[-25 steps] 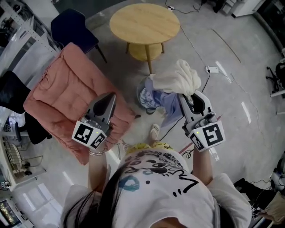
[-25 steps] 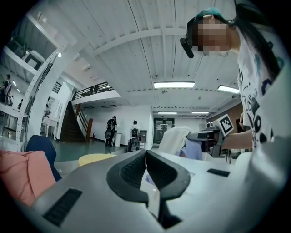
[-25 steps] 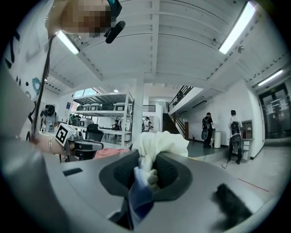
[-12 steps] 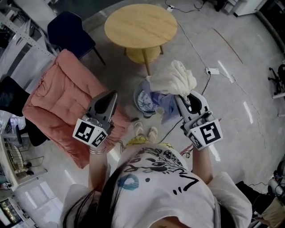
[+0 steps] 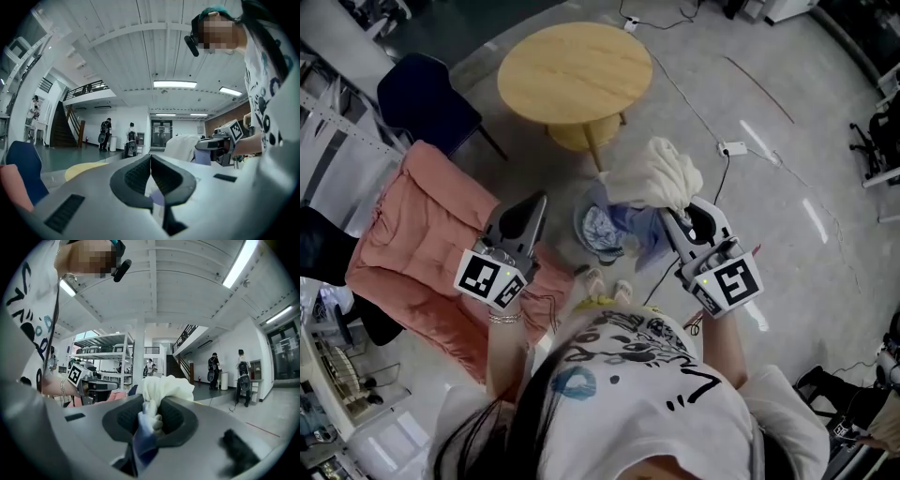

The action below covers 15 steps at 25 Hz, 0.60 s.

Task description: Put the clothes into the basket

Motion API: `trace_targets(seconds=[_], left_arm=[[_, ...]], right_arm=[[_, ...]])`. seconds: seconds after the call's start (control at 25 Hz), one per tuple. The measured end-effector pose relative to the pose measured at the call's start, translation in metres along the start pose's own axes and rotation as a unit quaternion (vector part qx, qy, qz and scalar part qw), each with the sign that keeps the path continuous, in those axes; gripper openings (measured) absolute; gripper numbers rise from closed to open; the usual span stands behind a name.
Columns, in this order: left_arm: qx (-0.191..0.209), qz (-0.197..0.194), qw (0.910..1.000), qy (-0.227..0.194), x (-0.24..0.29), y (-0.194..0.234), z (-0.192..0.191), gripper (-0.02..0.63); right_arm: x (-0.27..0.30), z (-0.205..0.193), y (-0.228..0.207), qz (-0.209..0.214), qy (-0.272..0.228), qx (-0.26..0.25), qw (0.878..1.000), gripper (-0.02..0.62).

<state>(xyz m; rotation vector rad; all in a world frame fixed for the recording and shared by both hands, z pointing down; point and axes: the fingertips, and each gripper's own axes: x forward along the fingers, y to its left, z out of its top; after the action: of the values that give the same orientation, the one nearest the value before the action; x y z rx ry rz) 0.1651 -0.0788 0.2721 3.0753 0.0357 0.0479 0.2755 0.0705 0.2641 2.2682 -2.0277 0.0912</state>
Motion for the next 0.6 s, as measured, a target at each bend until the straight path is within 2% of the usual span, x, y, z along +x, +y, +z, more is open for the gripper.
trace_targets(seconds=[0.4, 0.6], left_arm=[[-0.006, -0.027, 0.9996, 0.003, 0.028, 0.031, -0.007, 0.012], [-0.012, -0.032, 0.9994, 0.006, 0.036, 0.037, -0.01, 0.012]], right_arm=[[0.026, -0.001, -0.021, -0.042, 0.002, 0.006, 0.999, 0.086], [0.037, -0.001, -0.026, -0.039, 0.008, 0.002, 0.999, 0.086]])
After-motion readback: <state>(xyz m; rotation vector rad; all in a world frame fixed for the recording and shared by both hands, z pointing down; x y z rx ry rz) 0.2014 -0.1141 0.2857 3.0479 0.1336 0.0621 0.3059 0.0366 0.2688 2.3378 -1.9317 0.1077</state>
